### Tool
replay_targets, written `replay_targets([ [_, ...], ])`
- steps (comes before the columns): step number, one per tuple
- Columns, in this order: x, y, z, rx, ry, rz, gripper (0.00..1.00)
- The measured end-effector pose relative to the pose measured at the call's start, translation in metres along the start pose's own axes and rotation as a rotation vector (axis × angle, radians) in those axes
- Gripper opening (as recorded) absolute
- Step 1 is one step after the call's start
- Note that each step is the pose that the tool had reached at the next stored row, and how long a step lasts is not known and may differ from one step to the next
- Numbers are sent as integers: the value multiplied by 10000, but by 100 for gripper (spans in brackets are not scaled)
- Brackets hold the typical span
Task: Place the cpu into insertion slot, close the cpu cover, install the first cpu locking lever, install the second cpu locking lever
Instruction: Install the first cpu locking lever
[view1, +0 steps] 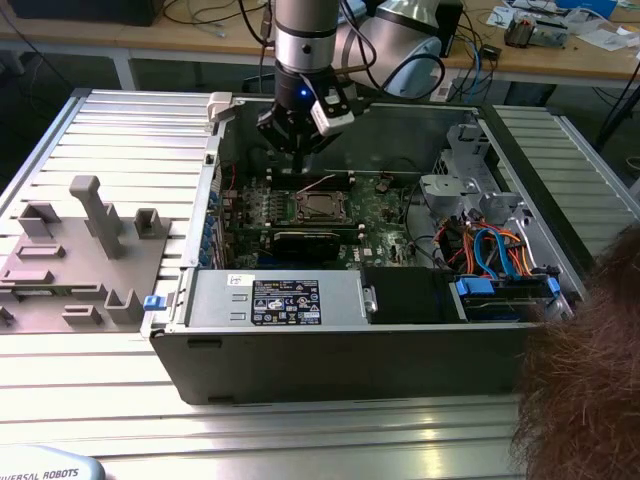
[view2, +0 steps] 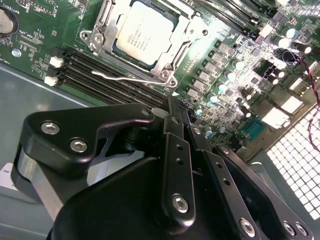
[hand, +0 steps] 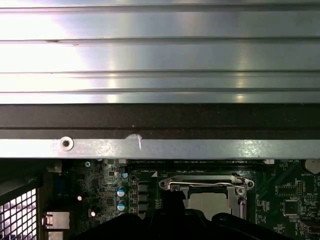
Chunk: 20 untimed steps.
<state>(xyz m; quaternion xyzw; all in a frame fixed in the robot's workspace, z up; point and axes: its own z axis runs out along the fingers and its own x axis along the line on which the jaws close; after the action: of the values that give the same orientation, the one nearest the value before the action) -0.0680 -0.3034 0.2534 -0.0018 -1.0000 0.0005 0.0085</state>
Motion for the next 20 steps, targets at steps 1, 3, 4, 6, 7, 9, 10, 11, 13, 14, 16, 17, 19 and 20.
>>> replay_targets([
  [1, -1, 0, 2, -1, 0, 2, 11],
  [3, -7, 0, 7, -1, -1, 2, 11],
  [4, -9, 0, 9, 0, 0, 3, 11],
  [6, -10, 0, 12, 0, 0, 3, 11],
  [7, -11, 0, 14, 0, 0, 3, 11],
  [9, -11, 0, 16, 1, 1, 3, 11],
  [10, -11, 0, 17, 0, 0, 3, 11],
  [11, -14, 0, 18, 0, 0, 1, 11],
  [13, -18, 0, 21, 0, 0, 2, 11],
  [14, -21, 0, 23, 0, -1, 2, 11],
  [16, -25, 0, 26, -1, 0, 4, 11],
  [17, -25, 0, 27, 0, 0, 4, 11],
  [19, -27, 0, 30, 0, 0, 3, 11],
  [20, -28, 0, 33, 0, 0, 2, 11],
])
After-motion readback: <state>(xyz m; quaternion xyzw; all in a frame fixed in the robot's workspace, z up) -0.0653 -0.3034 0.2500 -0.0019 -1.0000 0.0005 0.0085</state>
